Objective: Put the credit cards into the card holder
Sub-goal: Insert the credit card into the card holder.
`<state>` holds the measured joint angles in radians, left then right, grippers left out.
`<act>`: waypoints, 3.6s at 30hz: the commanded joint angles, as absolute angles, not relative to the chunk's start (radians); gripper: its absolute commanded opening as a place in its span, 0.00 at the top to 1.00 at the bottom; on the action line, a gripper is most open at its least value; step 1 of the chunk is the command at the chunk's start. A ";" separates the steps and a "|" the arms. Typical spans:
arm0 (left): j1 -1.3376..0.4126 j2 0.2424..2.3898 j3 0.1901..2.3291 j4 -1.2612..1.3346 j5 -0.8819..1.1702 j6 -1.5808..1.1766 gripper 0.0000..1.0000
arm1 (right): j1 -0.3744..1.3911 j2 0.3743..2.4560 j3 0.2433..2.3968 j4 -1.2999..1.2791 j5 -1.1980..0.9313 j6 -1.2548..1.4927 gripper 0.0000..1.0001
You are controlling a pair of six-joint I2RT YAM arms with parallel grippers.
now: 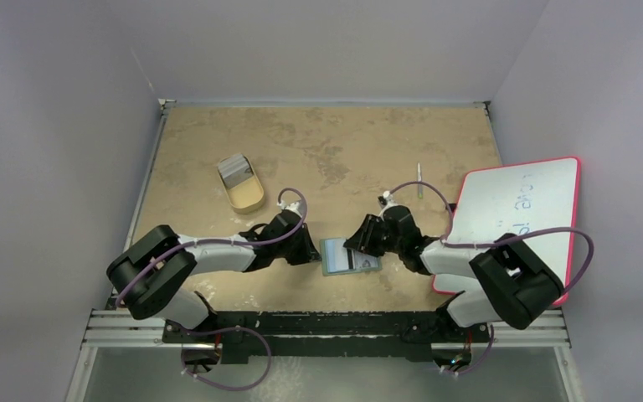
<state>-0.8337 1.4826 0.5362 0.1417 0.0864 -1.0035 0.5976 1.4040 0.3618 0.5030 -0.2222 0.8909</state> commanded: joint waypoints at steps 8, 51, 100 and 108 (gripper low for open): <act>-0.837 1.497 0.581 0.164 0.104 -0.986 0.99 | 0.696 1.460 0.465 0.400 -0.134 0.931 0.66; -0.805 1.382 0.672 0.020 0.074 -0.955 0.73 | 0.726 1.298 0.591 -0.006 -0.045 0.834 0.60; -0.807 1.480 0.591 0.156 0.066 -0.967 0.60 | 0.726 1.450 0.463 0.250 -0.100 0.862 0.93; -0.807 1.486 0.583 0.200 0.089 -0.983 0.60 | 0.725 1.456 0.456 0.272 -0.103 0.864 0.93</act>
<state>-0.8116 1.5047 0.5907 0.1543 0.0887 -0.9852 0.7208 1.4277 0.4770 0.2760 -0.1268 0.8673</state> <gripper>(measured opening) 0.397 0.074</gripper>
